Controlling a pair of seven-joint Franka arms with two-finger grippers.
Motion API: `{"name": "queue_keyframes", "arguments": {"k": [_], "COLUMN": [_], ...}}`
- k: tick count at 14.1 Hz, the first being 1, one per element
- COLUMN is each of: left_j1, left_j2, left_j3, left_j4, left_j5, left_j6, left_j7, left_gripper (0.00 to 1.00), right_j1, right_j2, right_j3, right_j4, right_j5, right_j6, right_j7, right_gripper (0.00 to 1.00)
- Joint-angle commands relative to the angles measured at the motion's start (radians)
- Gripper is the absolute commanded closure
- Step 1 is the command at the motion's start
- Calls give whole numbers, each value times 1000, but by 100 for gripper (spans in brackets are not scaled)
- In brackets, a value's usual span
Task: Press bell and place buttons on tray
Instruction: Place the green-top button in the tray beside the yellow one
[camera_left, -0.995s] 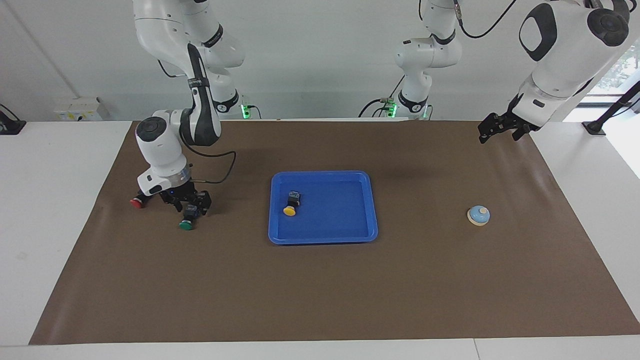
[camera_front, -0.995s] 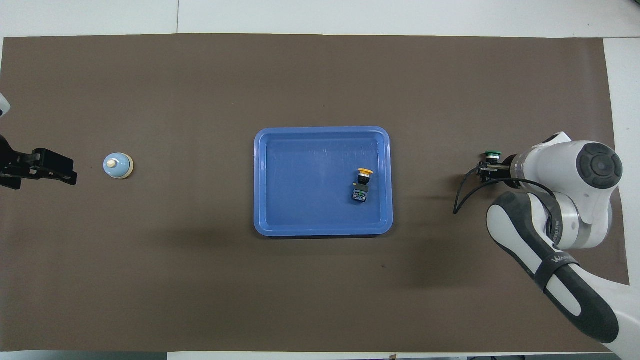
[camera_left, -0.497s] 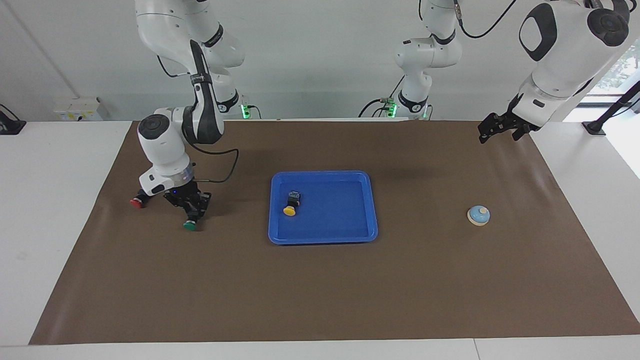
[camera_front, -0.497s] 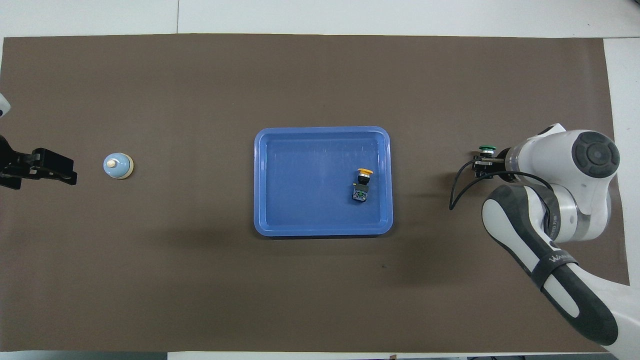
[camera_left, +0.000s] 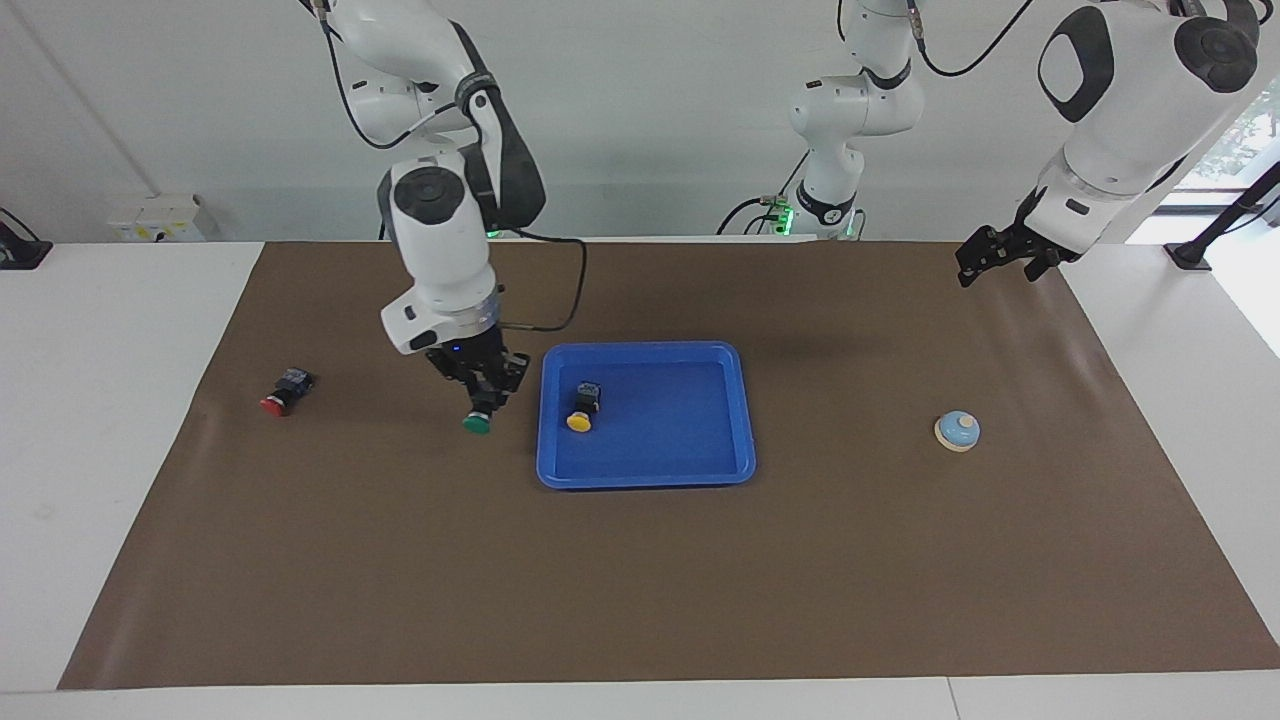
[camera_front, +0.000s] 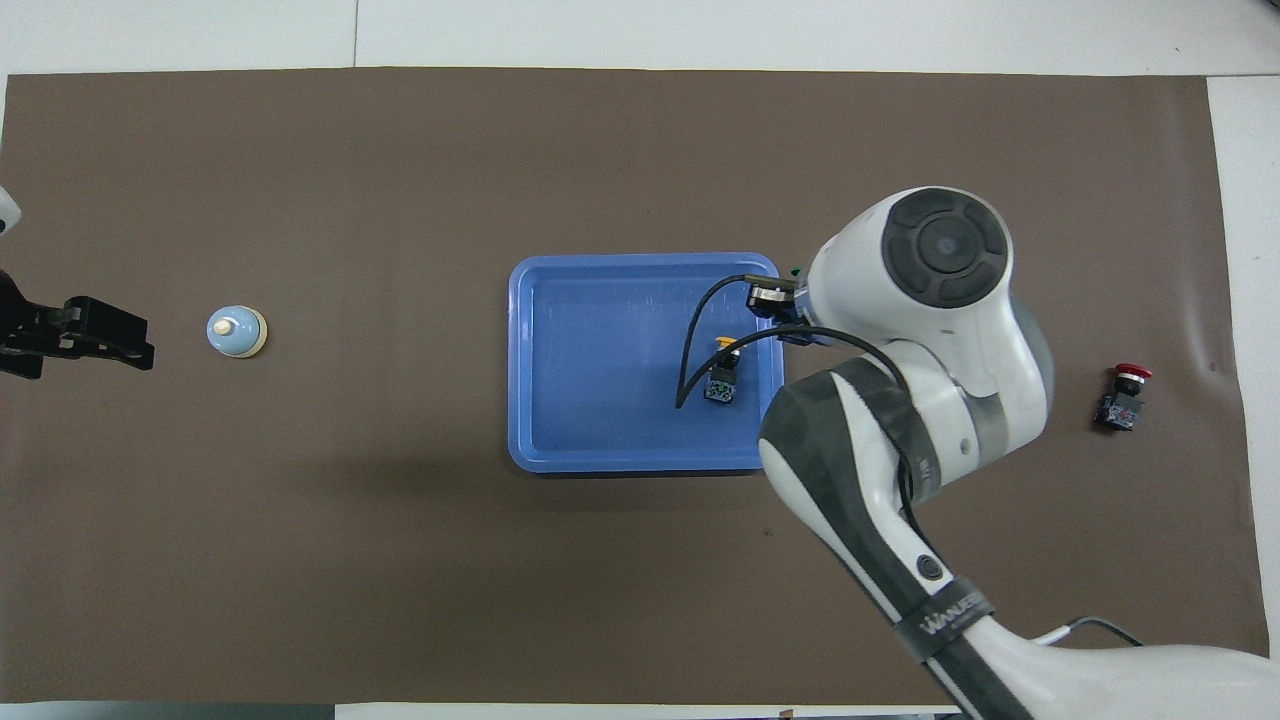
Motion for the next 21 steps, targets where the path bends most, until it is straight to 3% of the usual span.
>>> {"name": "queue_keyframes", "arguments": {"k": [1, 5, 9, 12, 13, 14, 18, 21], "left_j1": [-3, -3, -3, -3, -3, -3, -3, -3], "left_j2": [-6, -8, -8, -8, -8, -8, -8, -8], "left_j3": [3, 3, 3, 3, 3, 3, 3, 3], "left_j4": [7, 7, 8, 8, 7, 8, 8, 7], "left_j5": [14, 14, 14, 14, 13, 14, 14, 14], "left_j6": [-15, -15, -13, -15, -15, -13, -15, -15], "left_j7": [-9, -9, -9, -9, -9, -9, -9, -9], "left_gripper": [0, 0, 0, 0, 0, 0, 0, 0], "right_j1": [96, 223, 227, 228, 225, 219, 92, -38], "right_j2": [59, 192, 231, 234, 234, 232, 121, 35], "right_j3": [-5, -10, -8, -8, -10, -11, -28, -30], "right_j4": [31, 82, 34, 39, 44, 48, 60, 59], "right_j5": [-1, -16, -26, -26, -26, -24, -24, -24], "right_j6": [18, 104, 202, 193, 187, 177, 40, -85], "right_j7": [117, 260, 265, 282, 296, 300, 274, 66], "right_gripper": [100, 100, 100, 100, 14, 0, 0, 0]}}
